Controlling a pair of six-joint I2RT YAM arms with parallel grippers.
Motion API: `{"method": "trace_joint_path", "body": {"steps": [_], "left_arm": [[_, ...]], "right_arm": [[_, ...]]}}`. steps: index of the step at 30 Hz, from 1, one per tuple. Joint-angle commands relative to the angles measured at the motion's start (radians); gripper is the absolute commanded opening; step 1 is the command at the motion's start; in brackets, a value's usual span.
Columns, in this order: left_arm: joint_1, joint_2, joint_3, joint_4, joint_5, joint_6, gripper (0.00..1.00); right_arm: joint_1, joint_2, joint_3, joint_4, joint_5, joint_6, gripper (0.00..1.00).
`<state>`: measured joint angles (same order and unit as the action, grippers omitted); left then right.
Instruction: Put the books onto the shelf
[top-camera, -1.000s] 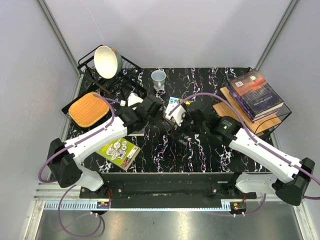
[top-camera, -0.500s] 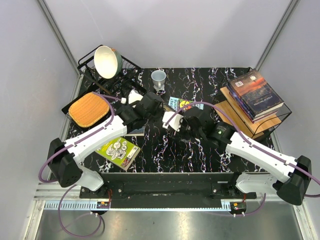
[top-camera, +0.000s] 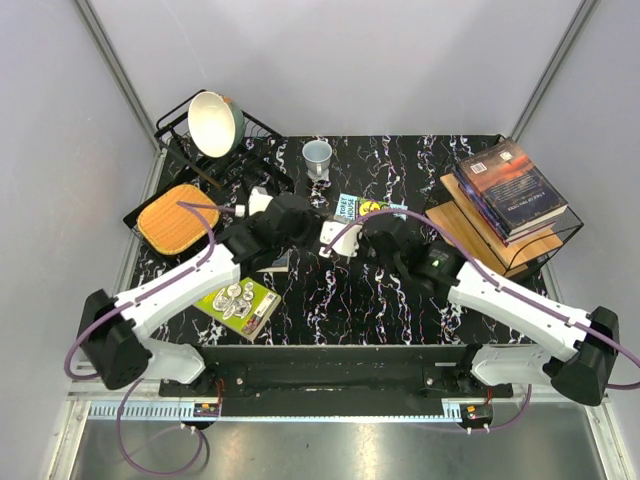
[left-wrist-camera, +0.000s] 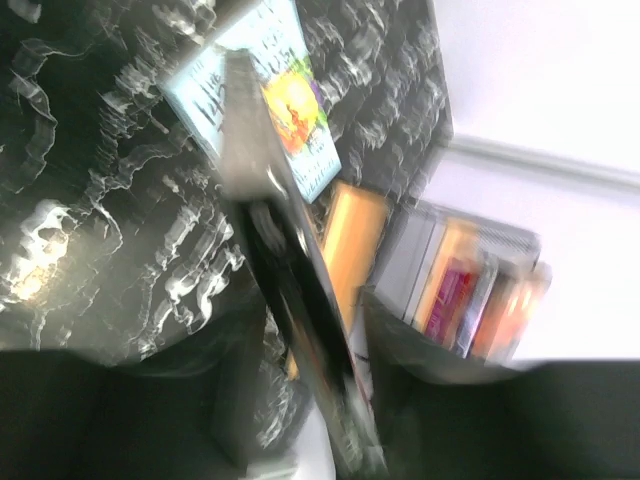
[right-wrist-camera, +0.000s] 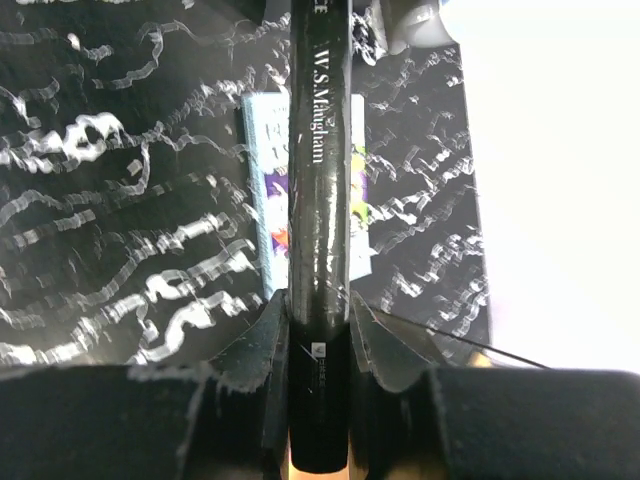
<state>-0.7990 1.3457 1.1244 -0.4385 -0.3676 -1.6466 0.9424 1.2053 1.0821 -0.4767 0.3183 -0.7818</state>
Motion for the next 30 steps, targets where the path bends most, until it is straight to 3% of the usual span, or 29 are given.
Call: {"method": "trace_joint_path", "body": {"steps": [1,3,6,13,18,25,30], "left_arm": [[-0.016,-0.167,-0.079,0.341,0.143,0.221,0.73],[-0.003,-0.241,-0.147,0.408,0.186,0.301,0.88],[0.011,-0.337,-0.198,0.478,0.211,0.428,0.98],[0.032,-0.529,-0.205,0.373,0.199,0.665,0.99],[0.035,-0.643,-0.253,0.281,0.180,0.775,0.99],[0.040,-0.790,-0.425,0.285,0.170,0.765,0.99],[0.041,-0.826,-0.465,0.278,0.190,0.757,0.99]], "right_arm": [[-0.051,-0.079,0.217,-0.077,-0.011,-0.117,0.00],[-0.063,-0.105,0.298,-0.138,-0.039,-0.129,0.00],[-0.076,-0.138,0.401,-0.195,-0.032,-0.146,0.00],[-0.117,-0.167,0.578,-0.281,0.056,-0.188,0.00],[-0.244,-0.184,0.648,-0.295,0.122,-0.261,0.00],[-0.441,-0.251,0.579,-0.296,0.147,-0.295,0.00],[-0.543,-0.257,0.509,-0.296,0.122,-0.312,0.00]]}}
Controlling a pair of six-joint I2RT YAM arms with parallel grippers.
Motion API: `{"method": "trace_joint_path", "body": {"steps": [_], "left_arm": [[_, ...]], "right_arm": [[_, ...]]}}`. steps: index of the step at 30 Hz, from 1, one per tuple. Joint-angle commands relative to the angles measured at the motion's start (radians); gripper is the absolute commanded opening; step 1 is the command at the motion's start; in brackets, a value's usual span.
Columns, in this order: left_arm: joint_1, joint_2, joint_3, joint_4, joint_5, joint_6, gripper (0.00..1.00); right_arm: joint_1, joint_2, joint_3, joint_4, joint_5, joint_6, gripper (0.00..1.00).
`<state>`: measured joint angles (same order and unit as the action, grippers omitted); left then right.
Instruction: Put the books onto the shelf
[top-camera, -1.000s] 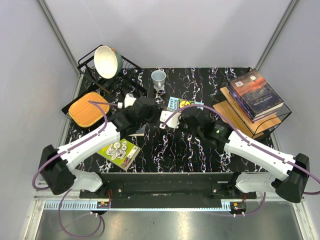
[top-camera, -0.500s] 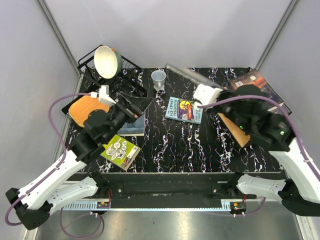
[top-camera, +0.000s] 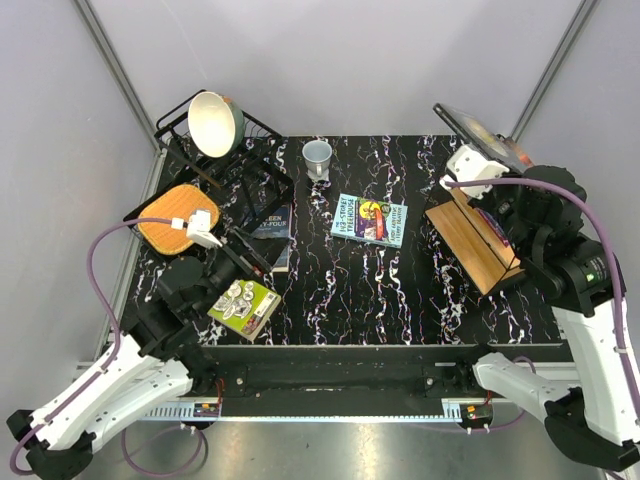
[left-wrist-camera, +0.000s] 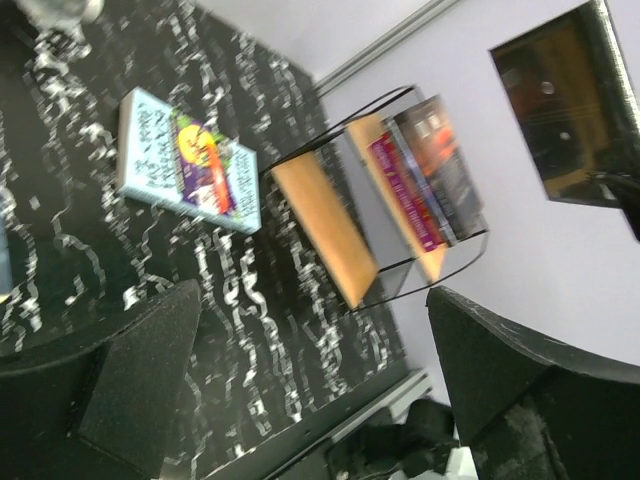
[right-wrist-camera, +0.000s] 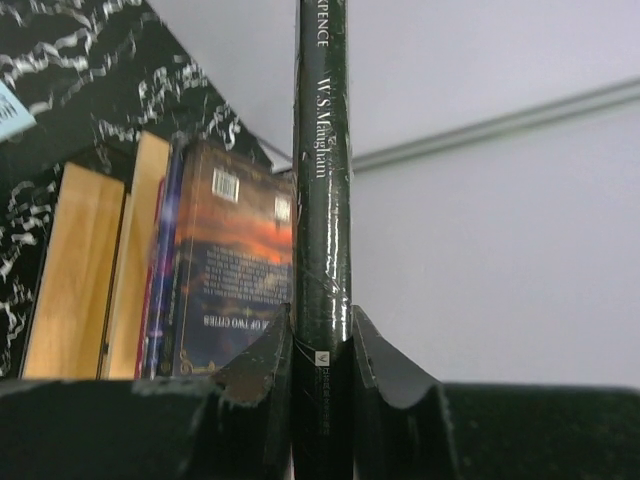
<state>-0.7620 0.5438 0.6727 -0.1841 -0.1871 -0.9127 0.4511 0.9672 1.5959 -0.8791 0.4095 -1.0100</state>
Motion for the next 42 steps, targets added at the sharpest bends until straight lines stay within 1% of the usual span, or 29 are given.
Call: {"method": "trace_joint_path", "body": {"steps": [1,3,4,7,8,11,13,16,22,23,25,26,29,30,32,33,35,36,42], "left_arm": [[0.006,-0.028,-0.019,0.023,0.017,0.026,0.99],[0.006,-0.045,-0.024,0.009,0.018,0.032,0.99],[0.004,-0.051,-0.034,0.008,0.020,0.034,0.99],[0.004,-0.085,-0.059,0.003,0.021,0.035,0.99],[0.006,-0.094,-0.065,0.003,0.021,0.035,0.99],[0.006,-0.123,-0.094,0.005,0.018,0.028,0.99],[0.007,-0.142,-0.116,0.005,0.017,0.023,0.99],[0.006,-0.153,-0.143,0.011,0.015,0.012,0.99],[0.007,-0.194,-0.179,0.003,0.008,-0.006,0.99],[0.007,-0.200,-0.182,-0.003,0.005,-0.009,0.99],[0.007,-0.212,-0.189,-0.008,0.003,-0.012,0.99],[0.009,-0.214,-0.190,-0.012,0.003,-0.014,0.99],[0.007,-0.220,-0.194,-0.017,0.005,-0.018,0.99],[0.009,-0.220,-0.196,-0.020,0.005,-0.018,0.99],[0.009,-0.220,-0.197,-0.017,0.005,-0.023,0.99],[0.007,-0.220,-0.200,-0.015,0.006,-0.025,0.99],[0.009,-0.216,-0.202,-0.012,0.008,-0.028,0.99],[0.009,-0.212,-0.202,-0.011,0.009,-0.028,0.99],[0.007,-0.199,-0.203,0.003,0.020,-0.031,0.99]], "right_arm": [[-0.090,-0.015,-0.014,0.106,0.009,-0.084,0.00],[-0.126,-0.005,-0.022,0.104,-0.008,-0.085,0.00],[-0.174,0.005,-0.027,0.107,-0.032,-0.088,0.00],[-0.239,0.024,-0.056,0.114,-0.086,-0.108,0.00],[-0.279,0.027,-0.072,0.120,-0.096,-0.113,0.00],[-0.339,0.030,-0.126,0.166,-0.127,-0.162,0.00],[-0.360,0.027,-0.155,0.199,-0.158,-0.179,0.00],[-0.387,0.007,-0.270,0.267,-0.173,-0.226,0.00],[-0.423,-0.022,-0.405,0.296,-0.205,-0.231,0.00],[-0.425,-0.027,-0.419,0.296,-0.210,-0.226,0.08],[-0.430,-0.039,-0.460,0.295,-0.215,-0.226,0.16],[-0.433,-0.042,-0.473,0.295,-0.215,-0.226,0.23],[-0.442,-0.050,-0.507,0.286,-0.215,-0.217,0.31],[-0.445,-0.051,-0.510,0.269,-0.219,-0.214,0.37],[-0.445,-0.059,-0.513,0.252,-0.227,-0.200,0.41],[-0.445,-0.059,-0.514,0.237,-0.228,-0.196,0.48],[-0.446,-0.059,-0.517,0.223,-0.229,-0.187,0.51],[-0.446,-0.058,-0.519,0.212,-0.232,-0.184,0.55],[-0.445,-0.032,-0.492,0.166,-0.256,-0.131,0.57]]}}
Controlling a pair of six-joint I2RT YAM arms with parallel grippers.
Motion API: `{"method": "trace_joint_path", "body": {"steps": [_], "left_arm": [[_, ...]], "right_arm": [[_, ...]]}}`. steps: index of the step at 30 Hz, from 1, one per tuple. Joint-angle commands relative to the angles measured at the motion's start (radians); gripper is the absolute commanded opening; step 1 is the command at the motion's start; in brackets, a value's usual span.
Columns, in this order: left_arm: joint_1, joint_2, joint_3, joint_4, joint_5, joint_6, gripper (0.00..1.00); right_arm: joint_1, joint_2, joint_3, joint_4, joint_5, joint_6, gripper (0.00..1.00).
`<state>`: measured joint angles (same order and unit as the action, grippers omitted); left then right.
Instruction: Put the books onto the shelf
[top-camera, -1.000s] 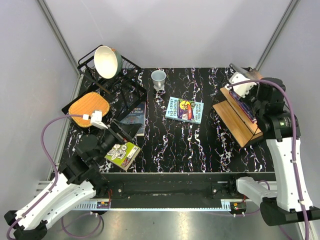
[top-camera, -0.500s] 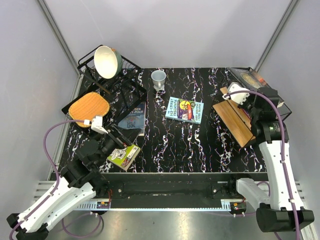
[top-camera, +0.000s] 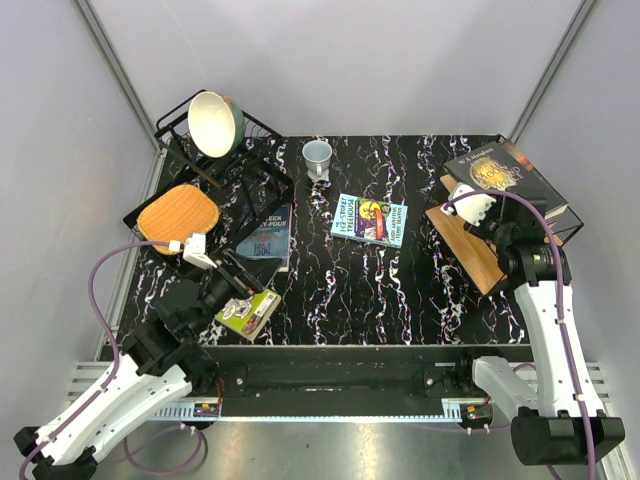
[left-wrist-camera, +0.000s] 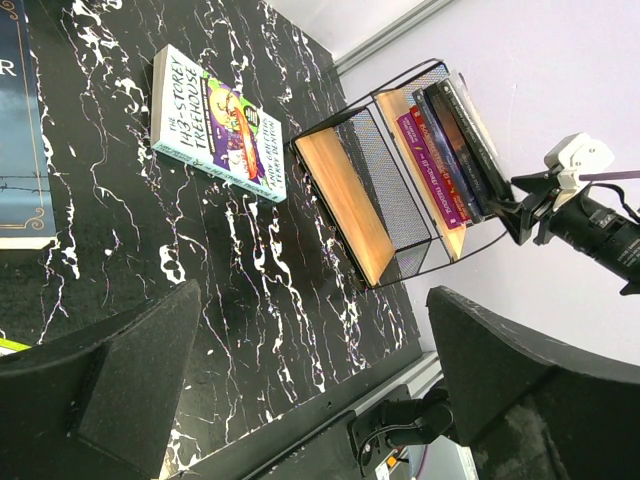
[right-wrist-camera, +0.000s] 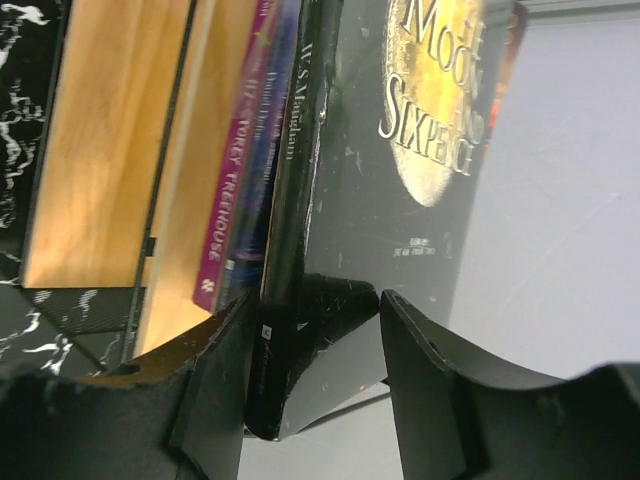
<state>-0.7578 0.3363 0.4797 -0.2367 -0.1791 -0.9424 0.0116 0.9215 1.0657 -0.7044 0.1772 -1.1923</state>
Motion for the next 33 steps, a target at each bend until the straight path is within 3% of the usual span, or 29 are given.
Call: {"method": "trace_joint_path", "body": {"steps": [1,13,20,33], "left_arm": [[0.003,0.009,-0.009,0.056,0.012,-0.002,0.99],[0.005,0.006,-0.016,0.057,0.012,-0.004,0.99],[0.005,0.009,-0.018,0.060,0.015,-0.006,0.99],[0.005,0.018,-0.016,0.062,0.015,0.004,0.99]], "right_arm": [[-0.005,0.019,0.045,-0.016,-0.025,0.066,0.57],[-0.035,0.069,0.109,-0.124,-0.085,0.148,0.78],[-0.035,0.109,0.213,-0.208,-0.174,0.224,1.00],[-0.035,0.347,0.467,-0.251,-0.318,0.557,1.00]]}}
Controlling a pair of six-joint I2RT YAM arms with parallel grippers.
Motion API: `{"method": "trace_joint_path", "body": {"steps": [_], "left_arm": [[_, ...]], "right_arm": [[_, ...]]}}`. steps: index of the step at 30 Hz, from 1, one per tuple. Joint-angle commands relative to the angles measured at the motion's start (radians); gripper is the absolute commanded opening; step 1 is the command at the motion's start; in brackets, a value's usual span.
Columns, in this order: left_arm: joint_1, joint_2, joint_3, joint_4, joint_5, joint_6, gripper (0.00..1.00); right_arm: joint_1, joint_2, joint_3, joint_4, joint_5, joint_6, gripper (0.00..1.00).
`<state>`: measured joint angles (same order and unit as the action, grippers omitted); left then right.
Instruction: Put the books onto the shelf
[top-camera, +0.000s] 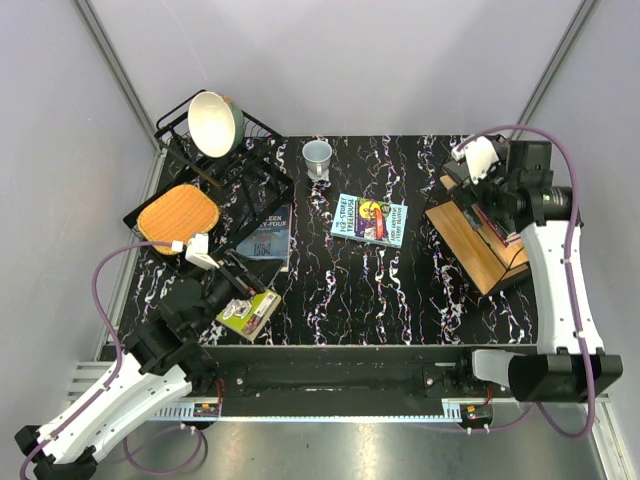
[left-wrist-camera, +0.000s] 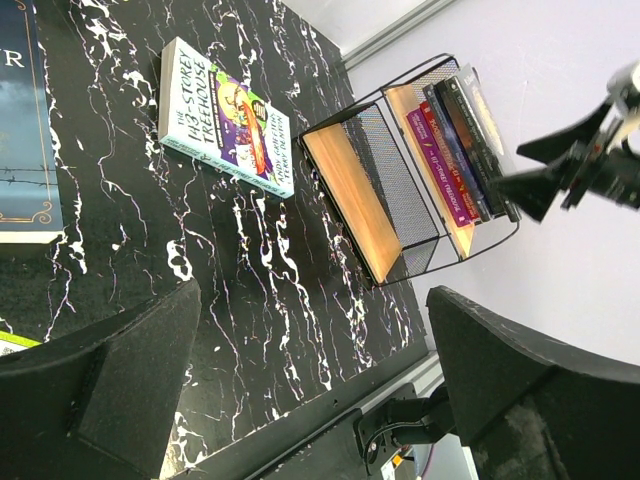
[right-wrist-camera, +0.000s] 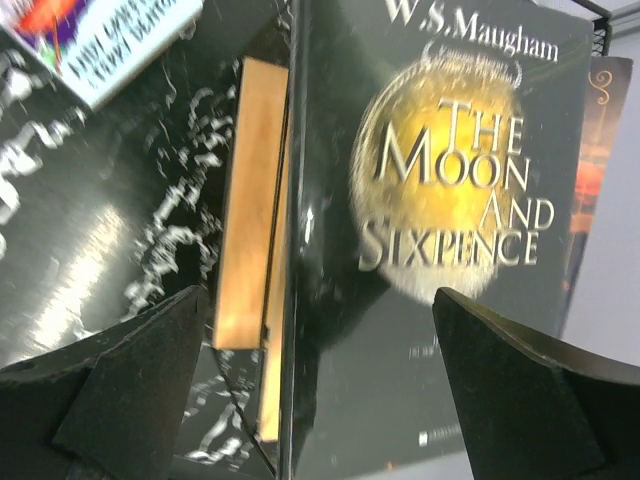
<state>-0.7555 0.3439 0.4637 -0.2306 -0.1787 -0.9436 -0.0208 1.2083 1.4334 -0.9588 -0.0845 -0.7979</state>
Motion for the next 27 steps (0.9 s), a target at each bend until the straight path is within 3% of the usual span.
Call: {"method": "trace_joint_path", "body": {"steps": [1,11,27], "left_arm": [[0.002,0.009,-0.003,0.054,0.013,0.005,0.99],[0.005,-0.003,-0.002,0.036,0.004,0.020,0.99],[0.007,-0.023,-0.013,0.030,0.005,0.016,0.99]], "right_arm": [[-0.002,0.092,0.113,0.002,-0.054,0.176,0.99],[-0.002,0.181,0.176,-0.014,0.051,0.198,1.00],[-0.014,0.223,0.229,-0.014,0.127,0.169,0.91]]}}
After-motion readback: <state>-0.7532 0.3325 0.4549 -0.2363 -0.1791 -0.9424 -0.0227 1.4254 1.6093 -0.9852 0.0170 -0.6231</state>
